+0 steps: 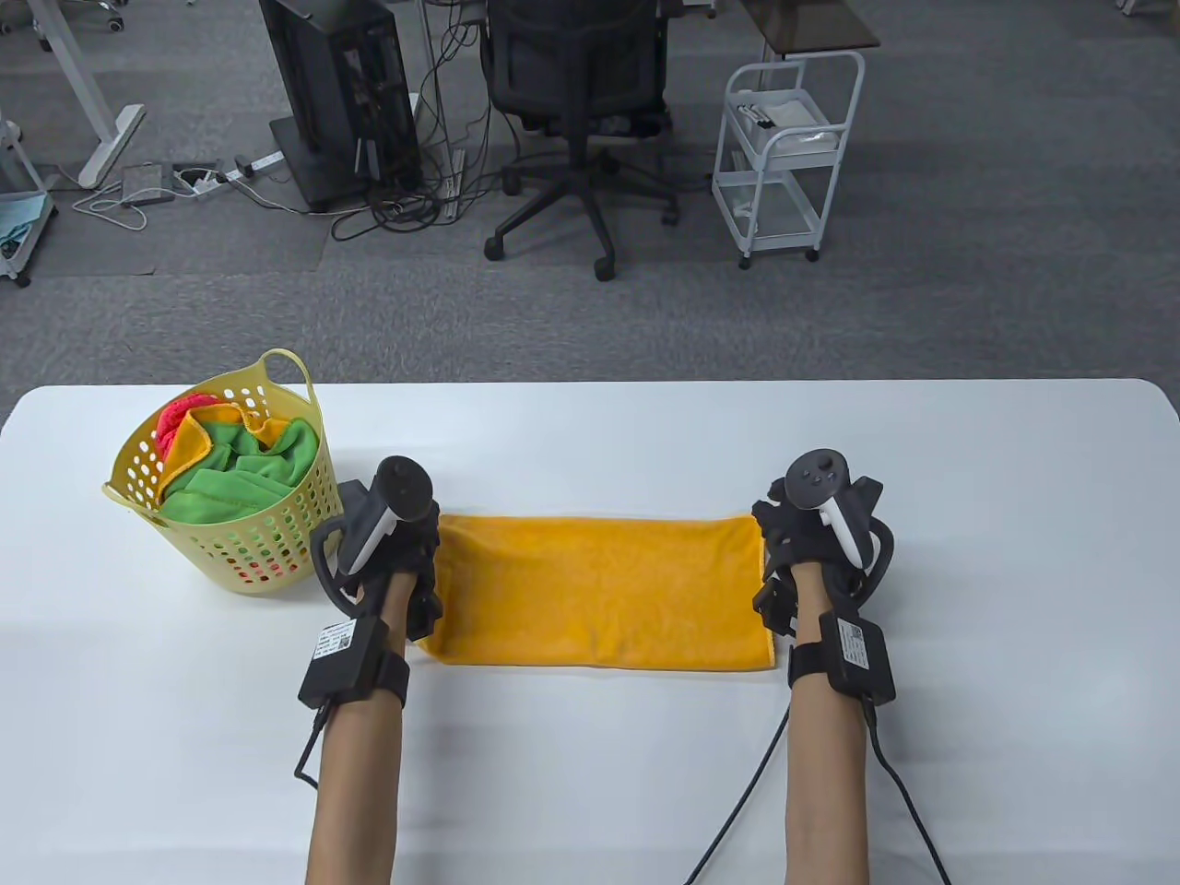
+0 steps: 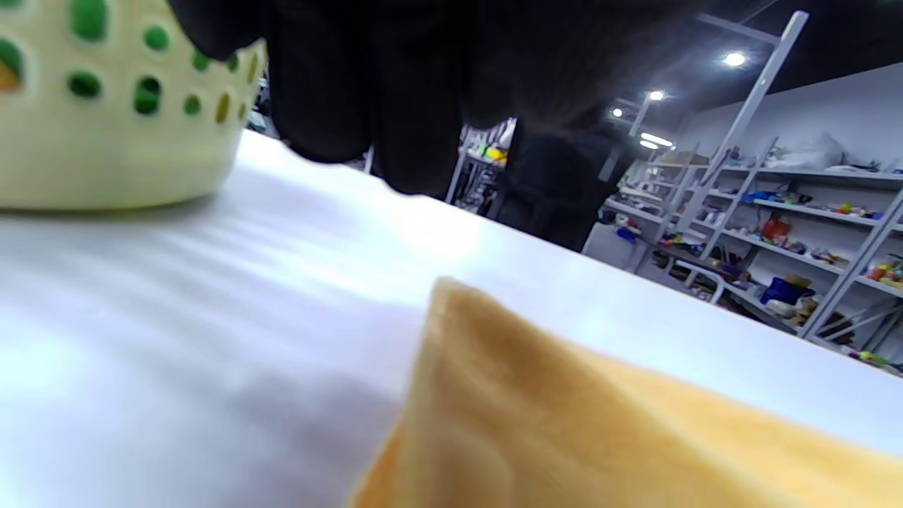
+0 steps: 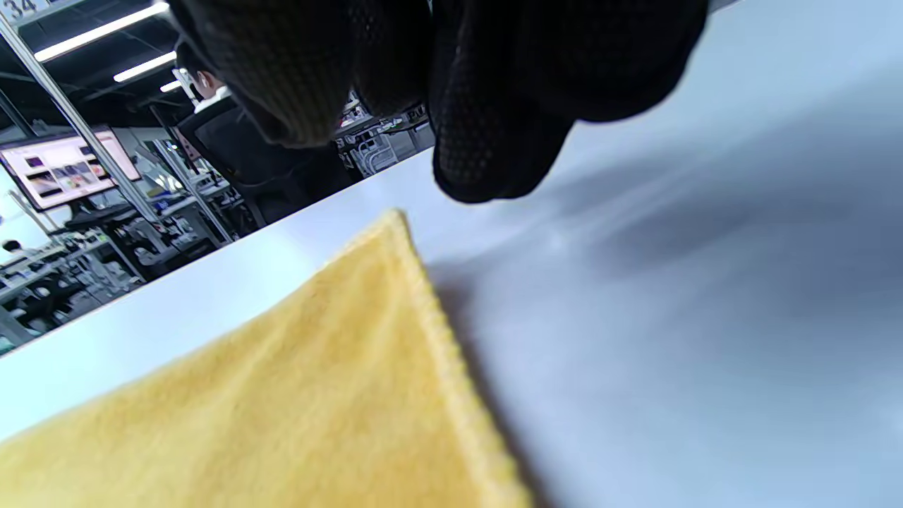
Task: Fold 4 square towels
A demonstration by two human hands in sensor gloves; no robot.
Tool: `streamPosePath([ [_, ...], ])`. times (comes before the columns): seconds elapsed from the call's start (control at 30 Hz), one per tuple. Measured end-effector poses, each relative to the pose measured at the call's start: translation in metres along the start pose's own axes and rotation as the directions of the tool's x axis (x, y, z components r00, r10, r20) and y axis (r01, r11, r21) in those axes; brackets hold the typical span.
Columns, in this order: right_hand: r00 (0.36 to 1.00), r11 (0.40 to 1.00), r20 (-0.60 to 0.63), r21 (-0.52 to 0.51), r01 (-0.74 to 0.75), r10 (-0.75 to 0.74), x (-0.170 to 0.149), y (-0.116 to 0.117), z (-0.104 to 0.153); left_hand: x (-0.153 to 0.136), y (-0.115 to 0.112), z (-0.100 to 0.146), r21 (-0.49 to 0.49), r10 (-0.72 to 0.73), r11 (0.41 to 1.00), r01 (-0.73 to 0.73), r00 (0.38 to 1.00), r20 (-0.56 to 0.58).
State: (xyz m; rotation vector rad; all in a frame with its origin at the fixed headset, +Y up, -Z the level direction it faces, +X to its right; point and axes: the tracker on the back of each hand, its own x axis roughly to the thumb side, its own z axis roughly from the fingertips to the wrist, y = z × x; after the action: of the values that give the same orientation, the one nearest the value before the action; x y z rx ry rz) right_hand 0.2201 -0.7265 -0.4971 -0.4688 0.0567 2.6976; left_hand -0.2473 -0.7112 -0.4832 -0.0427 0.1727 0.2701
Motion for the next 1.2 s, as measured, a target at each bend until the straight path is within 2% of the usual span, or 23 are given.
streamPosePath([
  [0.17, 0.988, 0.982, -0.063, 0.131, -0.135, 0.144, -0.001, -0.005, 0.017, -0.008, 0.018, 0.042, -0.032, 0.022, 0.999, -0.019, 0.995, 0.096],
  [0.3, 0.967, 0.925, -0.155, 0.355, -0.137, 0.203, -0.003, -0.005, 0.03, -0.018, 0.031, 0.085, -0.025, 0.006, 1.0, -0.001, 0.981, 0.193],
  [0.43, 0.961, 0.912, -0.223, 0.404, -0.063, 0.165, -0.003, 0.003, 0.039, -0.024, 0.041, 0.122, -0.034, -0.036, 0.998, 0.047, 0.962, 0.272],
  [0.53, 0.952, 0.902, -0.257, 0.431, -0.039, 0.164, 0.0, 0.016, 0.042, -0.025, 0.037, 0.146, -0.06, -0.076, 0.993, 0.101, 0.942, 0.327],
  [0.63, 0.933, 0.933, -0.298, 0.349, -0.09, 0.201, 0.005, 0.024, 0.043, -0.025, 0.03, 0.156, -0.1, -0.149, 0.975, 0.196, 0.923, 0.355],
  [0.73, 0.911, 0.927, -0.319, 0.348, -0.142, 0.259, 0.013, 0.028, 0.041, -0.029, 0.019, 0.157, -0.096, -0.195, 0.965, 0.246, 0.909, 0.368],
  [0.87, 0.878, 0.909, -0.338, 0.36, -0.212, 0.339, 0.025, 0.035, 0.039, -0.037, 0.011, 0.151, -0.156, -0.206, 0.948, 0.277, 0.91, 0.36],
  [0.93, 0.857, 0.893, -0.338, 0.368, -0.26, 0.389, 0.03, 0.038, 0.039, -0.04, 0.008, 0.15, -0.133, -0.227, 0.948, 0.289, 0.908, 0.353],
  [1.2, 0.842, 0.897, -0.363, 0.344, -0.277, 0.399, 0.049, 0.046, 0.041, -0.045, 0.004, 0.152, -0.135, -0.234, 0.946, 0.296, 0.906, 0.352],
])
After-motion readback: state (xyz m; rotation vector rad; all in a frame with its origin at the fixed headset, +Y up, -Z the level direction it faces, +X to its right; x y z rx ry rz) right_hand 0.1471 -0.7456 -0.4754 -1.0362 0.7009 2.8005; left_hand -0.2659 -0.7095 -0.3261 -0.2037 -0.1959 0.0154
